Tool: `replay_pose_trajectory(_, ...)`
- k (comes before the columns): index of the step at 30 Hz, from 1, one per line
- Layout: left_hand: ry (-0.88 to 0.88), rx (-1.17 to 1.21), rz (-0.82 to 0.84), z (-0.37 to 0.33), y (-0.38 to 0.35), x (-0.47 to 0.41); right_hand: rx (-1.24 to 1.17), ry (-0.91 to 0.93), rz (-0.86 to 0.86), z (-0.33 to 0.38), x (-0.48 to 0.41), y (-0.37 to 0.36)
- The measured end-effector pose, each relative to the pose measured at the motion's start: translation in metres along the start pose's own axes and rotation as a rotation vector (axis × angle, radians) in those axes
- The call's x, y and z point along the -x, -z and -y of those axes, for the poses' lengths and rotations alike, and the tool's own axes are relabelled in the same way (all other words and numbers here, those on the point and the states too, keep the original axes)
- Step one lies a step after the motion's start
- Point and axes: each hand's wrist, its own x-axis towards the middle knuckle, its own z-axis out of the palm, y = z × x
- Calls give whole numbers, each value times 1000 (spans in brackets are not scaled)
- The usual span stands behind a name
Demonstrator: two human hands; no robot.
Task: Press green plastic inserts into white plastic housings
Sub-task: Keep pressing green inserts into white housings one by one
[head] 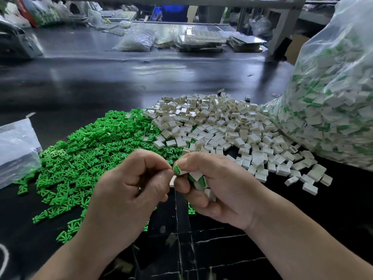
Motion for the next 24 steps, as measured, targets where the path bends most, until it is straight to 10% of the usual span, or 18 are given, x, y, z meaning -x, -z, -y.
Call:
replay_pose_trajectory(7,27,-265,34,17,9,-6,-370,242,211,21,3,26)
replay_pose_trajectory(13,-160,-711,358,28,-8,-9,-319,120,33,16,-1,25)
replay_pose_trajectory(24,-27,-347,70,24,-8,-10,-255,11,-48,10,-3,22)
